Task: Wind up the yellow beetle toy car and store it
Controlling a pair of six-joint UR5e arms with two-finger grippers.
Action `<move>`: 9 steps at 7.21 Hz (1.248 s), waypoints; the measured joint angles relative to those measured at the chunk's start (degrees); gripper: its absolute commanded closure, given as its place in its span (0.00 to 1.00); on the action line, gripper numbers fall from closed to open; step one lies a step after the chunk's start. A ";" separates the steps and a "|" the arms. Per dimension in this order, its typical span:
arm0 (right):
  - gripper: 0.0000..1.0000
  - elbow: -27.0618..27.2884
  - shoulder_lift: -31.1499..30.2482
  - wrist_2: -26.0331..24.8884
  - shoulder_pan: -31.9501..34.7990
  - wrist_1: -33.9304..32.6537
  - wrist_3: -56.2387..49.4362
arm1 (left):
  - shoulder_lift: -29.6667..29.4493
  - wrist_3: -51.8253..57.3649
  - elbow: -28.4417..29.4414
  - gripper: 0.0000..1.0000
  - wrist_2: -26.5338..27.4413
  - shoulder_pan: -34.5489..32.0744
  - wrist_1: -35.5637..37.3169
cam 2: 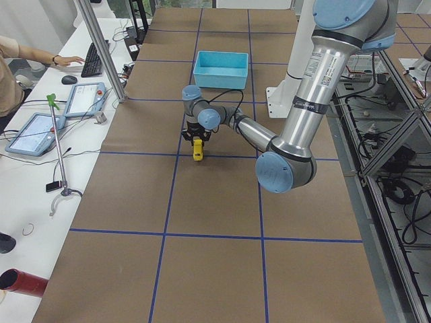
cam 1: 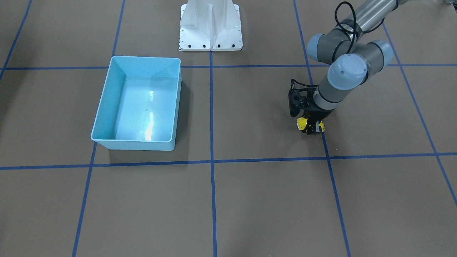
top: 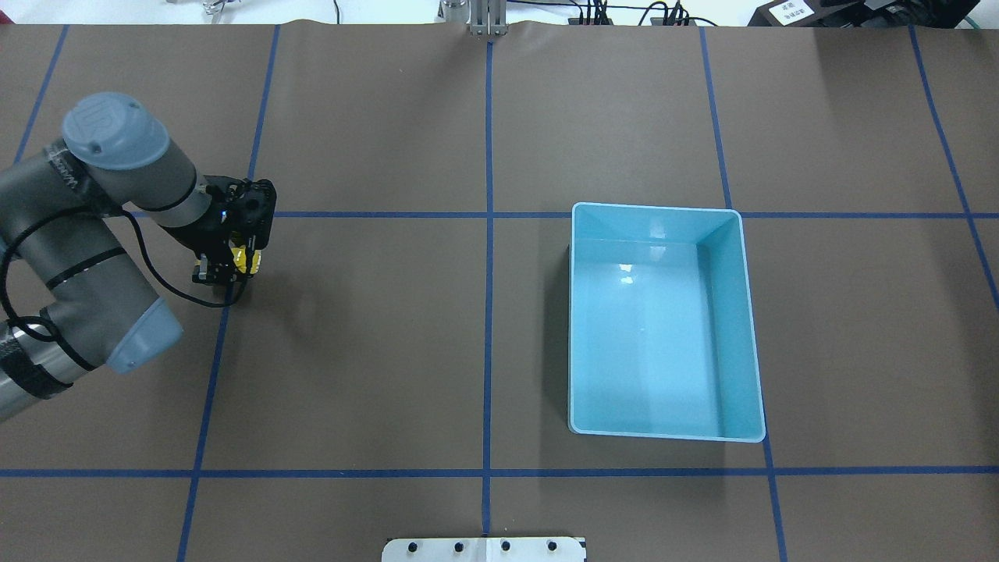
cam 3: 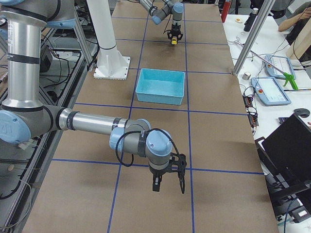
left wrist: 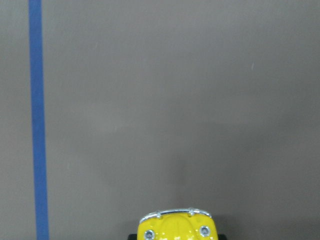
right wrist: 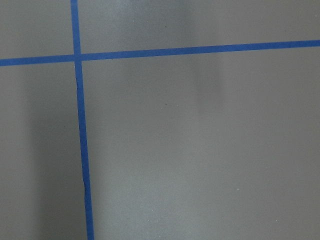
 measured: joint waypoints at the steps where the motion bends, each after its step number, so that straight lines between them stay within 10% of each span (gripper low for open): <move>1: 0.00 0.02 0.38 -0.20 0.00 -0.03 -0.08 | -0.29 1.77 0.35 1.00 0.17 0.48 -0.92; 9: 0.00 0.08 0.62 -0.21 -0.31 -0.03 -0.45 | 0.83 6.15 0.15 1.00 1.25 0.48 -1.45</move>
